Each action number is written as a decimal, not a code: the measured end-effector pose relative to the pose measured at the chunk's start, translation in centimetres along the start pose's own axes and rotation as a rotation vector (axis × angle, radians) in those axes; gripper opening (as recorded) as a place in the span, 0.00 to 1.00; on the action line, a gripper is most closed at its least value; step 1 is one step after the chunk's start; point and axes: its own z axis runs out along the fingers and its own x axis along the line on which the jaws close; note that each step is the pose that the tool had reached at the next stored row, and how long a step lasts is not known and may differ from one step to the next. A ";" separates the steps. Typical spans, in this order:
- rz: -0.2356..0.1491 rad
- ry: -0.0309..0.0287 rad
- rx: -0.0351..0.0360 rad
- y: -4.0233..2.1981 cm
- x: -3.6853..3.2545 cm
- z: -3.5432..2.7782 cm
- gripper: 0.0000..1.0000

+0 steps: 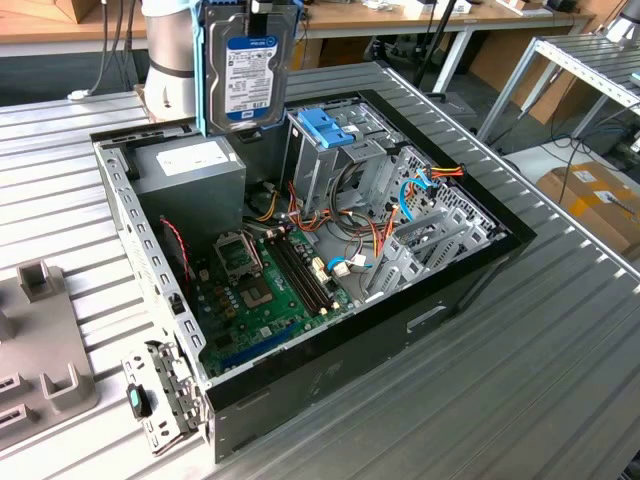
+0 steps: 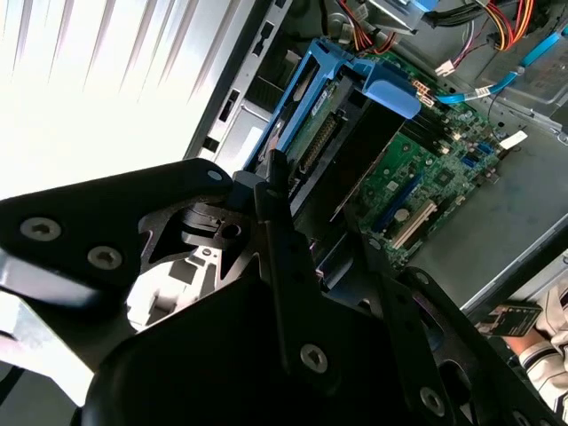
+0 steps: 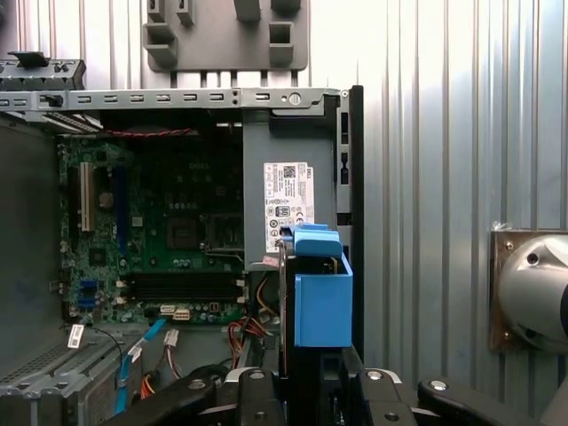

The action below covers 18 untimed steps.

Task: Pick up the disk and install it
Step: 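Pick up the disk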

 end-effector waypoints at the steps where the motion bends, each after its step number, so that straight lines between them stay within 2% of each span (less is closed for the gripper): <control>1: 0.000 0.0000 0.0000 -0.05 -0.01 0.00 0.35; 9: 0.000 0.0000 -0.0001 -0.56 -0.08 0.01 0.35; 18: 0.000 0.0000 0.0000 -0.63 -0.09 0.02 0.35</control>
